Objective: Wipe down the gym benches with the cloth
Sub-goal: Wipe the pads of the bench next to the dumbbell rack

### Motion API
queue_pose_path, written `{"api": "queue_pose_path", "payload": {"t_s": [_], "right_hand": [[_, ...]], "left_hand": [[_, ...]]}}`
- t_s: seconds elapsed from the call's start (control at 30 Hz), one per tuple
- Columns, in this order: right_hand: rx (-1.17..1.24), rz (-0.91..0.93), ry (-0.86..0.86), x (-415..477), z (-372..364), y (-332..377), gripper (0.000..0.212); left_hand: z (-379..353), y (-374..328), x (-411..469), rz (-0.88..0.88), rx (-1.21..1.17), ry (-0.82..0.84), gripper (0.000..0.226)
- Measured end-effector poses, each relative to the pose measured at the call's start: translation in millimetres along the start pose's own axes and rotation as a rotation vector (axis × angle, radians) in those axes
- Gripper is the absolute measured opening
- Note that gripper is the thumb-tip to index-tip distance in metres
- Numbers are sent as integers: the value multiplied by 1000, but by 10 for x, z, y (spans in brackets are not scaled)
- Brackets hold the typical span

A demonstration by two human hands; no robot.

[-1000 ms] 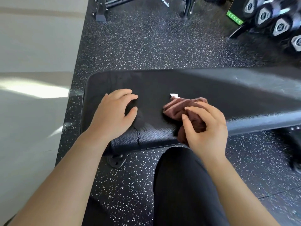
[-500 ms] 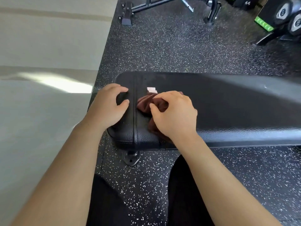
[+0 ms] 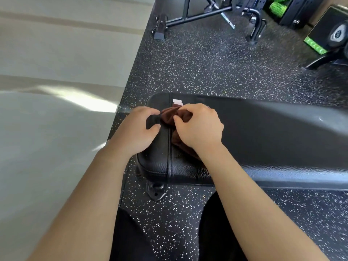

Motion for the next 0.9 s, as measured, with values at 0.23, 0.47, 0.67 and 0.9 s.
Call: {"api": "queue_pose_path", "payload": {"t_s": [0.23,0.47,0.67,0.9], "right_hand": [[80,63,-39,-170,113,-128,20],[26,-32,-79,504,42,-215,19],[14,-51,-105,847,-51,-261,16],[29,-58,-20,839,-46,-219,20]], "left_hand": [[-78,73,77,94,-24,-103,43],[-219,90,192,207,-151,-198,44],[-241,118,215,197,-198,-214,44],[-251,109,207,236,-197,-134,46]]}}
Point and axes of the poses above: each hand's wrist, its own x-axis towards the middle knuckle, its own z-axis out of the back of the hand, y = z × x, the point moved 8 cm from there along x, towards the middle knuckle, and after that the axes turned 15 degrees about x, right-handed, at the moved point
